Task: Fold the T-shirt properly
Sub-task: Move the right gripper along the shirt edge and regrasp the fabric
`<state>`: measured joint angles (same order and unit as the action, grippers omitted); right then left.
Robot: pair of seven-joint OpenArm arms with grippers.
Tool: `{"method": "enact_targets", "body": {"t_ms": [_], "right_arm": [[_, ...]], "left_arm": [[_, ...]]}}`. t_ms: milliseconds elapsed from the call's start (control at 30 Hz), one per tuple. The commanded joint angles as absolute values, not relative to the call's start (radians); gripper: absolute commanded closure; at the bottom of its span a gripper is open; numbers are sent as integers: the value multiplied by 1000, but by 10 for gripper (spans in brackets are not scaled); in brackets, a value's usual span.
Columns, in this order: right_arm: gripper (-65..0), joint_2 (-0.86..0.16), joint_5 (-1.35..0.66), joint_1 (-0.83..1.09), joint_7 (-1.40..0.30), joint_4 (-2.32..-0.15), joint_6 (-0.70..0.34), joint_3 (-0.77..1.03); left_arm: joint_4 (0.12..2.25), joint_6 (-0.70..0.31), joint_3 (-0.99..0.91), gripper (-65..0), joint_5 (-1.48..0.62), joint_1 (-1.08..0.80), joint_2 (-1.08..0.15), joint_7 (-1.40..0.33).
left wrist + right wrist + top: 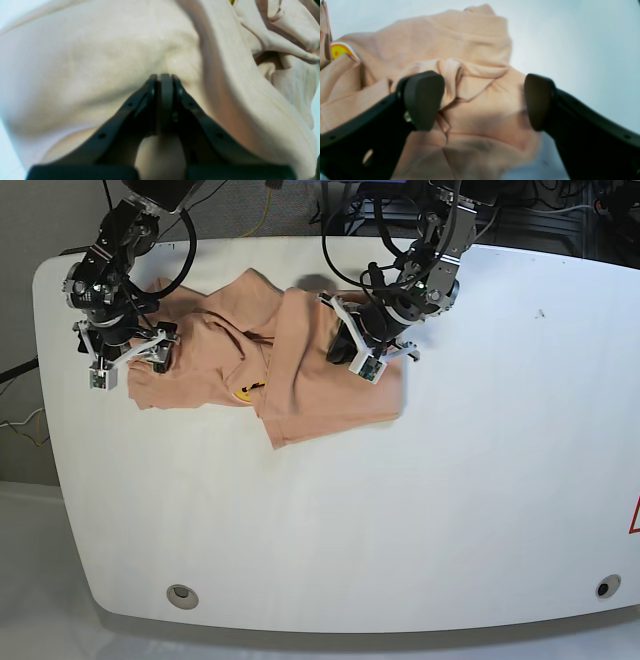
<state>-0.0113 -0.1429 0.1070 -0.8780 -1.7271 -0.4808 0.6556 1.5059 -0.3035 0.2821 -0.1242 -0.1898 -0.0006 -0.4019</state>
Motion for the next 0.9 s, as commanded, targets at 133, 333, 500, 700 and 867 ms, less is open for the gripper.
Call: {"method": "enact_targets", "body": {"t_ms": [133, 333, 500, 700, 867], "right_arm": [[-511, -27, -157, 101, -805, -1647, -486, 657], [-511, -38, -157, 107, -768, -1603, -486, 657], [-511, -58, -157, 108, -762, -1570, -486, 657], [-511, -64, -157, 108, -757, -1587, -486, 659], [-511, -91, -157, 108, -765, -1639, -486, 659]], "left_arm": [[1515, -303, 282, -12, -122, -183, -1, -400], [1515, -303, 282, -12, -122, -183, -1, -400], [1515, -303, 282, -10, -122, -180, -1, -400], [1515, -303, 282, -10, -122, -179, -1, -400], [1515, -303, 282, -10, -122, -177, -1, -400]]}}
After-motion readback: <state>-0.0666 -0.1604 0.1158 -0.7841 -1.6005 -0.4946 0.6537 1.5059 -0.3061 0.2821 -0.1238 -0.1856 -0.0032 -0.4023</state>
